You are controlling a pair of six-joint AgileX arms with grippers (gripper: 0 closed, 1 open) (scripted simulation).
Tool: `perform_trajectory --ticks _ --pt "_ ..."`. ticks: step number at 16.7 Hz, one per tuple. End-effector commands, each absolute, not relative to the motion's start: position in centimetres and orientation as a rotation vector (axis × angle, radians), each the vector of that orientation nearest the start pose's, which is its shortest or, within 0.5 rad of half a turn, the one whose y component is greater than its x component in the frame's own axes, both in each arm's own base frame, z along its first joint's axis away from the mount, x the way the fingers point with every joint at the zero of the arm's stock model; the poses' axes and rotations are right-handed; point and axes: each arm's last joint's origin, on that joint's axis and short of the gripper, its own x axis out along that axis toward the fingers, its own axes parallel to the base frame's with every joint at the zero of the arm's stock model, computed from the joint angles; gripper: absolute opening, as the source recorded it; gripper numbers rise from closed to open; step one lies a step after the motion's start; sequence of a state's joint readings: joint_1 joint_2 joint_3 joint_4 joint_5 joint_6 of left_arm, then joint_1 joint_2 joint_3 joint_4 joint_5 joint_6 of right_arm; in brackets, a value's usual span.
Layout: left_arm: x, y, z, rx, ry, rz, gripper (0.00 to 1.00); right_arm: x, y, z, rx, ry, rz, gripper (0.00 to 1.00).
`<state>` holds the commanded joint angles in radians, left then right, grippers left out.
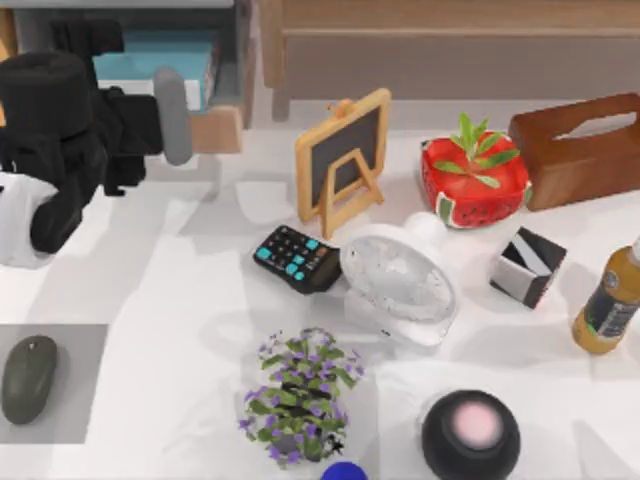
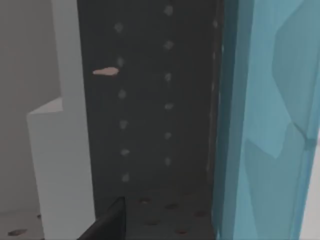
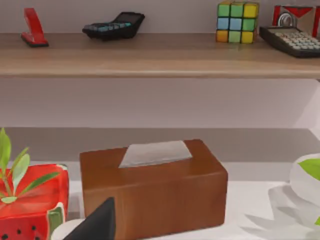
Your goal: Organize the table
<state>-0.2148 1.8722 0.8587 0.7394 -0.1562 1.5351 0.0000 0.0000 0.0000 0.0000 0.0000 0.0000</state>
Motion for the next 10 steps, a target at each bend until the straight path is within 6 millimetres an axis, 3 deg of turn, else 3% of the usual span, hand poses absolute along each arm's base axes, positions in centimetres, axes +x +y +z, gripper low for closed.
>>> perform_trajectory --ticks 5,10 --pt "37.1 -7.4 14.9 1.561 0.186 -0.242 1.00 10.6 -0.1 16.0 0.000 0.000 0.000 1.00" --pt "34.8 -7.3 15.0 1.559 0.187 -0.241 1.00 10.6 -0.1 16.0 0.000 0.000 0.000 1.00"
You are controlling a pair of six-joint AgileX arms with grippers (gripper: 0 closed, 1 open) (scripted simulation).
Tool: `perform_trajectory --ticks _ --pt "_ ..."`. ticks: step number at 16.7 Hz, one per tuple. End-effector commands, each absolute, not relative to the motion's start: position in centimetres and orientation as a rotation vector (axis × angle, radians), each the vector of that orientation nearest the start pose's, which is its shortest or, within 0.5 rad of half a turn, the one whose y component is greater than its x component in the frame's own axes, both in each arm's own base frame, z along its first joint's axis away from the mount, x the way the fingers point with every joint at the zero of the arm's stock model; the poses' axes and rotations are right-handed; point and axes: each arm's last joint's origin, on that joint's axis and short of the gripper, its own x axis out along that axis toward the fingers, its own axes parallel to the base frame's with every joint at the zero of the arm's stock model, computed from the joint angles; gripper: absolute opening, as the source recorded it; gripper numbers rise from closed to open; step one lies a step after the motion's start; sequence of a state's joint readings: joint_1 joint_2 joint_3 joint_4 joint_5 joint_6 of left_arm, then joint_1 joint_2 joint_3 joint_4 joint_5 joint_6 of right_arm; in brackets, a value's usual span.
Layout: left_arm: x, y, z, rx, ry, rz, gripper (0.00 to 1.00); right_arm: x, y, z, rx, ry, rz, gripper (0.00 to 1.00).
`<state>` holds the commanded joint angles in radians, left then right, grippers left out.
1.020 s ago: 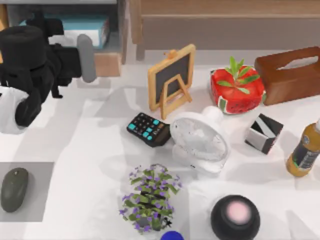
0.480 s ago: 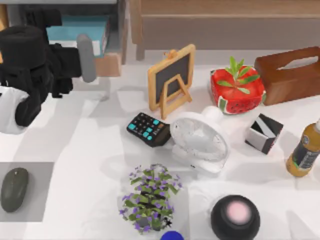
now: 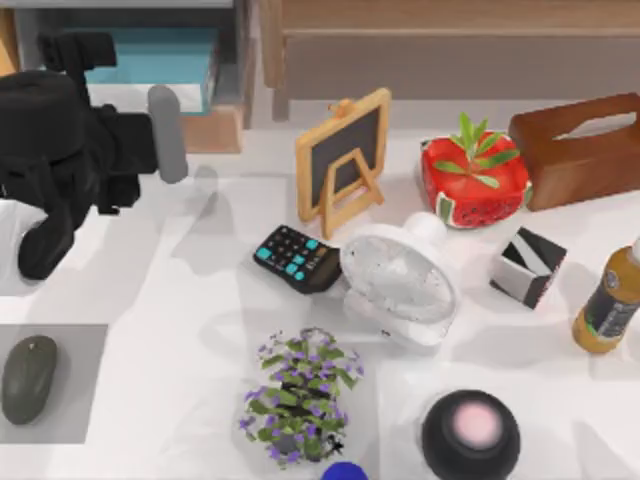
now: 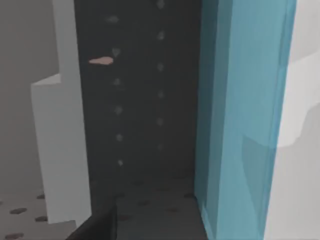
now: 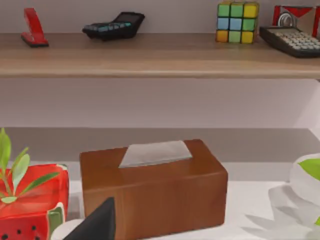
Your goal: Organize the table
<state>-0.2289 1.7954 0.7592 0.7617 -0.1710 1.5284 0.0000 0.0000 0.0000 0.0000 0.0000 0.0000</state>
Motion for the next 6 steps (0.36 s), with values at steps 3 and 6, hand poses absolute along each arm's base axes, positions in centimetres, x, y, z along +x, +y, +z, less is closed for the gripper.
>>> perform_trajectory --ticks 3,6 --pt "33.3 -7.3 14.8 1.560 0.190 -0.245 1.00 10.6 -0.1 16.0 0.000 0.000 0.000 1.00" --pt "32.2 -7.3 14.8 1.562 0.186 -0.243 1.00 10.6 -0.1 16.0 0.000 0.000 0.000 1.00"
